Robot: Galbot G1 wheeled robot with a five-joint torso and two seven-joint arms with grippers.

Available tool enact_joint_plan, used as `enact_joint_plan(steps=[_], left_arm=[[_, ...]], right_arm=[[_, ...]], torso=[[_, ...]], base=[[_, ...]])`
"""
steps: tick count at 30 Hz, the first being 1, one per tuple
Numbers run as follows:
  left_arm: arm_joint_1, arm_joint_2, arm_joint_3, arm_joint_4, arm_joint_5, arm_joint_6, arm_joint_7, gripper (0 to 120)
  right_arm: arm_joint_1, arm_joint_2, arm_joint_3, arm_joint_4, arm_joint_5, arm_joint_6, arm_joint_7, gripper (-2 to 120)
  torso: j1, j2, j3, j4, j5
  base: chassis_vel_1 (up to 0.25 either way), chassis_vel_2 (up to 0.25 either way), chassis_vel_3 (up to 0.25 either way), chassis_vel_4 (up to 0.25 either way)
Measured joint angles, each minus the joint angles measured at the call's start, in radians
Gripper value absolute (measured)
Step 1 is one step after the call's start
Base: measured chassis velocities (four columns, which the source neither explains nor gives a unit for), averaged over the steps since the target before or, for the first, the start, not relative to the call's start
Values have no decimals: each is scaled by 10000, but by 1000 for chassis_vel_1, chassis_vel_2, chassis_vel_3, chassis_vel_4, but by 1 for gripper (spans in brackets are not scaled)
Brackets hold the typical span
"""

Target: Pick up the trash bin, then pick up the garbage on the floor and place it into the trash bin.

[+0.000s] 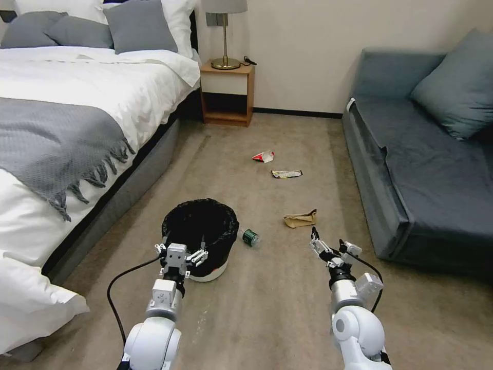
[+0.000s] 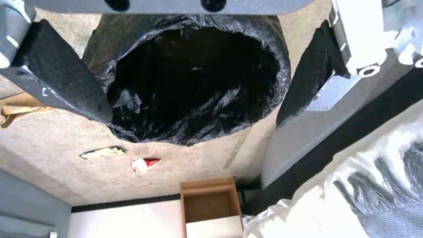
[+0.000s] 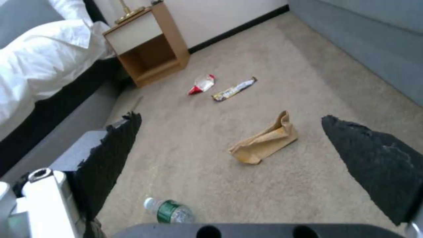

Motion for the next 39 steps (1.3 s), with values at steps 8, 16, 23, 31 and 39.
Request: enact_joint_plan(steps=[8,16,23,31,39], left_arm=[[62,-37,-104,30,-97,-148,78,100],[125,-72,-202,56,-191,-286,144,100],[171,-97,-284,78,-265,-388,194,100],[236,-133,-391,108,-360,-530,261,100],[287,-158,-479,131,-439,-645,313,100]], right_arm=[[-148,-70,-10,119,-400,90,-67,100],[-277,-140,-18,224,-766,171,-129,100],[-386,-195,-28,308,-1067,236,-179,100],[-525,-263,-37,421,-1466,325,-244,100],[-649,-322,-46,513,-1800,401,-300,100]], torso=[[0,0,0,0,0],[0,0,0,0,0],[0,0,0,0,0],[0,0,0,0,0],[-2,0,0,0,0]], base=[[0,0,0,0],[0,0,0,0],[0,0,0,0],[0,0,0,0],[0,0,0,0]])
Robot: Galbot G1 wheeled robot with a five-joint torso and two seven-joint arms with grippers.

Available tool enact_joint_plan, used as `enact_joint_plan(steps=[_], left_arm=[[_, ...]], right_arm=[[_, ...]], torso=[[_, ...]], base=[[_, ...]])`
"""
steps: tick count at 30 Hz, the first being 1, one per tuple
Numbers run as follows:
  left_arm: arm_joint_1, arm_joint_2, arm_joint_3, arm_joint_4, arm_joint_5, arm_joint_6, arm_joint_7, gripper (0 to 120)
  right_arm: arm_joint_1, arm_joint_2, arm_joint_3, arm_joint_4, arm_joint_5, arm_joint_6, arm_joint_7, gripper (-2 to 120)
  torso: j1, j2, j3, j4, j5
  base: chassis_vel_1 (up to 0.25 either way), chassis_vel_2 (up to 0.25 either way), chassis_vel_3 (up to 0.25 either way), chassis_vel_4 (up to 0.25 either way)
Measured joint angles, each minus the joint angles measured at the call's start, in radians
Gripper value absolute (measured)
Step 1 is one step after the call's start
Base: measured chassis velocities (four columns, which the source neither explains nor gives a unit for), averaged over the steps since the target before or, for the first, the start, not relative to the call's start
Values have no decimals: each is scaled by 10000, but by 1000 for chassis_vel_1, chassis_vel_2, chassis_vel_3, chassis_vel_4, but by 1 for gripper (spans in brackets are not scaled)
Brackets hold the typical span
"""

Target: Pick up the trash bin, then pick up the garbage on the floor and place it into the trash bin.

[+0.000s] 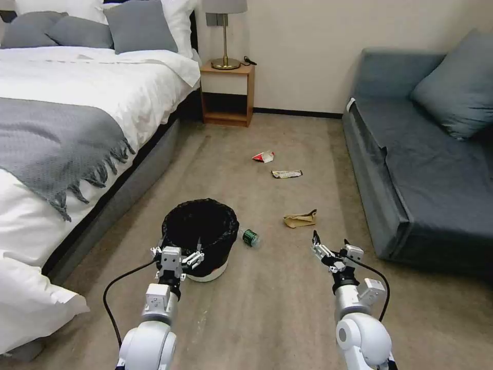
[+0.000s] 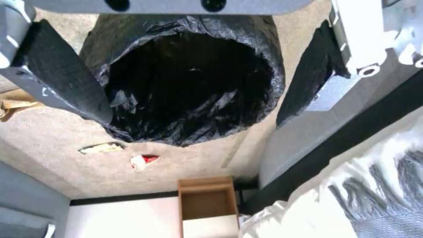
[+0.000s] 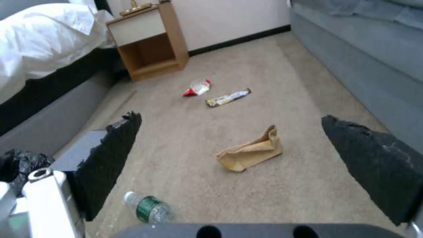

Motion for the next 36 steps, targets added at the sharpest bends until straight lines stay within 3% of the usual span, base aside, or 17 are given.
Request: enact_joint_plan(steps=[36], left_arm=[[268,-145,-446,117,-403,-576,271,100]], right_arm=[[-597,-296,-47,467,-1671,361,-262,100]], torso=[[1,0,0,0,0]], base=[[0,0,0,0]])
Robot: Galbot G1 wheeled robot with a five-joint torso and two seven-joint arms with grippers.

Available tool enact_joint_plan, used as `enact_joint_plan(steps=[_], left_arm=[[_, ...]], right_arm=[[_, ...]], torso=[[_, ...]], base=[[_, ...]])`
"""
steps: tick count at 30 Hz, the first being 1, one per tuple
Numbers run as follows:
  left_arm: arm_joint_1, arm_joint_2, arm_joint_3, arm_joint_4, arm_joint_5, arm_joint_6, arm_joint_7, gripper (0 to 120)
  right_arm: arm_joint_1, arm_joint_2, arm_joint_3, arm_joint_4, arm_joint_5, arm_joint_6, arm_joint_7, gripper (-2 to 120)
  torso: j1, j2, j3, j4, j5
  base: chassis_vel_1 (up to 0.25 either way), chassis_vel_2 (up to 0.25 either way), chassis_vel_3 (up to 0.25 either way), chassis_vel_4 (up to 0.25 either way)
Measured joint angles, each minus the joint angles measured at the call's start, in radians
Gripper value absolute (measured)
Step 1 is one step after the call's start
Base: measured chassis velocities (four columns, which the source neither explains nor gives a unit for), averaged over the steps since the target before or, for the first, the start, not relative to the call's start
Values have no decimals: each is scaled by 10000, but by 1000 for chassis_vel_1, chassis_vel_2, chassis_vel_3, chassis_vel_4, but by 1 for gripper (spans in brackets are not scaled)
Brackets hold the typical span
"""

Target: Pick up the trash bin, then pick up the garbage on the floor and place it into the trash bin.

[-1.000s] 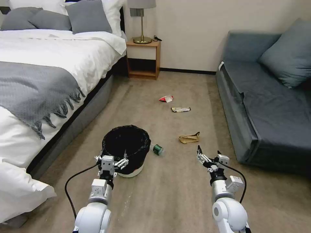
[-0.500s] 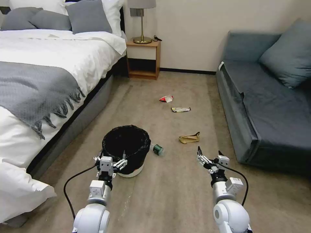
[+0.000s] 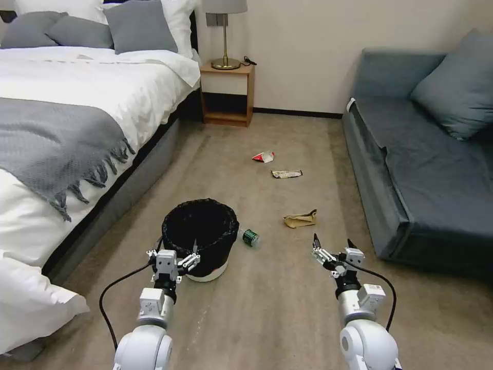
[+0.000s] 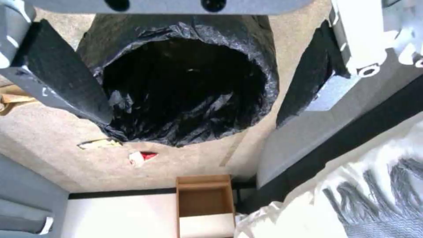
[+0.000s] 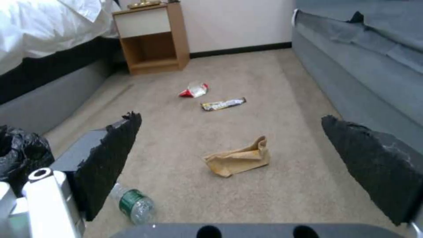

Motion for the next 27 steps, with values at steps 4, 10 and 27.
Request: enact_joint_plan(steps=[4,10,27], left_arm=[[23,-13,-41,11,-37,-55,23,100],[144,-143,-55,-368,-177,286,-152,100],[610,-564,-227,-3080,-1916,3566,-1543,100]], right_arm=[[-49,-26,-4,39,-150,33,-24,100],[-200,-83,8,263,-127,-73,-23,100],[-2893,-883,857,4522,3271,-3976,1265,100]], torso=[[0,0,-1,0,0],[0,0,0,2,0],[0,0,-1,-1,1]], base=[[0,0,0,0],[0,0,0,0],[0,0,0,0]])
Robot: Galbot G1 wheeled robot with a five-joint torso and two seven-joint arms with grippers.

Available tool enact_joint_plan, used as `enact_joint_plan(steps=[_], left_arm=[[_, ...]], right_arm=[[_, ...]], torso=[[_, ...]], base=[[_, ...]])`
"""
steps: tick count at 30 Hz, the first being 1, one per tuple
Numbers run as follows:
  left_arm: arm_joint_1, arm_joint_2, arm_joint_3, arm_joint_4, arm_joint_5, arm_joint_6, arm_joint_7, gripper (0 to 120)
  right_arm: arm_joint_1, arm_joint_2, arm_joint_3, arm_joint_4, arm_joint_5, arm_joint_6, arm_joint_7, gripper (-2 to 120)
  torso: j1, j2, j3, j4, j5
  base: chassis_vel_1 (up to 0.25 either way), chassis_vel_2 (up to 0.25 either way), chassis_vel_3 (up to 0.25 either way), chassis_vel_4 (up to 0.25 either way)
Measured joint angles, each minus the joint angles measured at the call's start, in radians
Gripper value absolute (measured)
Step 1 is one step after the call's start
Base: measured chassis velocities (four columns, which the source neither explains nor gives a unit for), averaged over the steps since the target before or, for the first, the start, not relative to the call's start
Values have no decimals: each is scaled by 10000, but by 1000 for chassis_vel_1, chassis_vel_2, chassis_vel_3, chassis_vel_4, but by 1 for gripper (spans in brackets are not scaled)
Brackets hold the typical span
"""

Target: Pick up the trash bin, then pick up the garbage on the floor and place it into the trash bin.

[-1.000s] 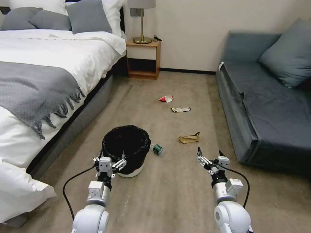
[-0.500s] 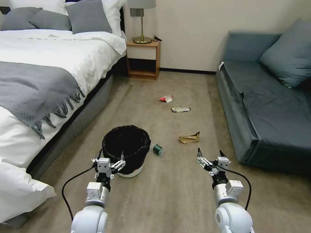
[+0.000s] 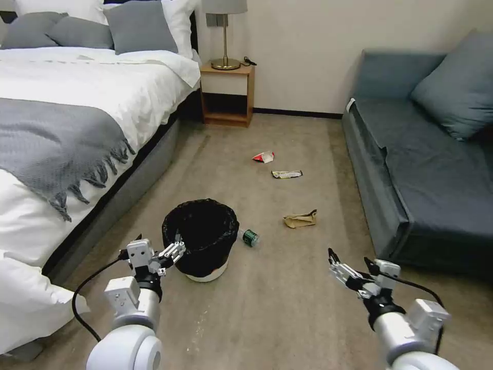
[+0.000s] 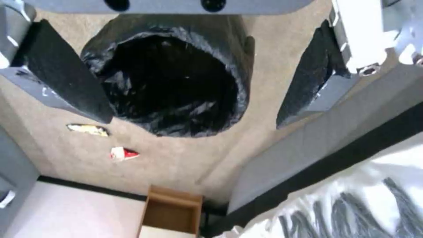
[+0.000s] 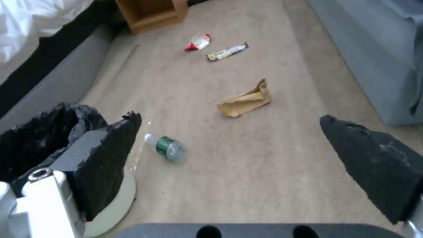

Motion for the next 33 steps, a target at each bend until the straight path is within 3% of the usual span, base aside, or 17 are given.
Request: enact_joint_plan(steps=[8,12,15,20,23,31,33], left_arm=[[-146,469,-399,272,-600,345,-237,100],[-463,615,-537,405,-1126,910,-511,100],[-988,850,-656,474,-2090,1691,-899,100],[-1535,1005,-742,721,-2928,2215,-1305,100],[-1989,1119,-820,1182,-3395,2476,-1510,100],[-2766,1469,-1018,2423,-3602,2544,-1563,100],[-3310,1695,-1042,2983,-3712,2563,-1569,100]], right_arm=[[243,-118,11,-587,-19,187,0,100],[329,-219,23,-830,-24,377,-27,100],[415,-360,98,-1047,-1,612,-70,100],[455,-465,208,-1163,98,774,-93,100],[511,-557,363,-1214,232,911,-134,100],[648,-622,585,-1192,384,1364,-462,100],[650,-620,654,-1154,385,1499,-567,100]], torso=[[1,1,1,1,-1],[0,1,1,0,-1],[0,0,1,-1,-1],[0,0,1,1,0],[0,0,2,0,-1],[0,-1,2,1,-2],[0,-1,2,0,-2]], base=[[0,0,0,0],[0,0,0,0],[0,0,0,0],[0,0,0,0],[0,0,0,0],[0,0,0,0],[0,0,0,0]])
